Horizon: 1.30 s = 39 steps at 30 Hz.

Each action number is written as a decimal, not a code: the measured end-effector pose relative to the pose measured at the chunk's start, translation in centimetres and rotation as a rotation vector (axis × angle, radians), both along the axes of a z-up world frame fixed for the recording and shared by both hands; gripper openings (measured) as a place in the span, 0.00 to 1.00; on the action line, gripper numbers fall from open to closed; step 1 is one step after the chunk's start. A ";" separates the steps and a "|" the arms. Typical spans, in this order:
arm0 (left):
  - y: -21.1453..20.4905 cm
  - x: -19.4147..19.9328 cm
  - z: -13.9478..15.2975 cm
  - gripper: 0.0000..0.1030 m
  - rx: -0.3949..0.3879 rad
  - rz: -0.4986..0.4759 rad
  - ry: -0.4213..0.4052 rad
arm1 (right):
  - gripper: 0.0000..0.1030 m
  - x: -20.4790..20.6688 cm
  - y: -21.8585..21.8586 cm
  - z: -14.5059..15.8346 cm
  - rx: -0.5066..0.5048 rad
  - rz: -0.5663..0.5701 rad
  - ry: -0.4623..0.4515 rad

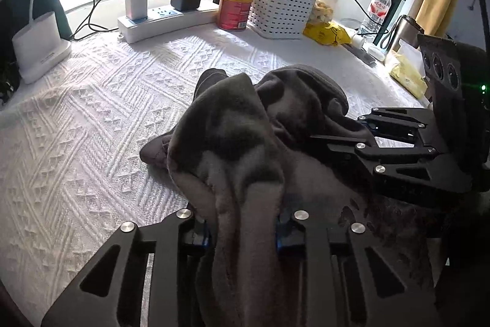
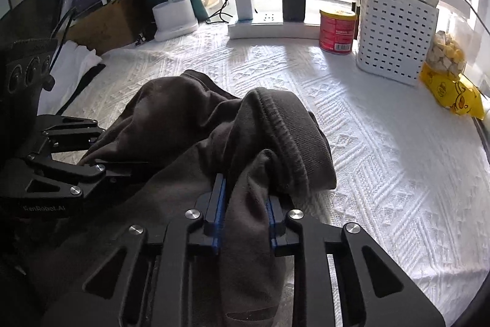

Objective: Fold small clothes
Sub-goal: 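Grasp the folded T-shirt with the left tool while the right tool grasps it too, then lift the folded T-shirt off the bed with both tools and carry it away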

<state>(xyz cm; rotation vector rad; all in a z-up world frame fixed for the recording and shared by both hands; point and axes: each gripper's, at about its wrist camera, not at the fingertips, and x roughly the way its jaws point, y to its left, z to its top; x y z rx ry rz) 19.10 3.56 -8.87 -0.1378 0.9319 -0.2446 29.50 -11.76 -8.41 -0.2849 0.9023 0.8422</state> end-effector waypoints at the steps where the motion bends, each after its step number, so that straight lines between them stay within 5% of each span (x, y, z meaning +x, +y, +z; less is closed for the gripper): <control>1: -0.2 -0.1 0.2 0.24 0.003 -0.003 -0.005 | 0.22 -0.1 -0.1 0.2 0.007 -0.004 0.002; 39: -3.0 -12.4 11.3 0.23 0.053 -0.014 -0.408 | 0.18 -14.1 -5.3 14.1 0.225 -0.051 -0.337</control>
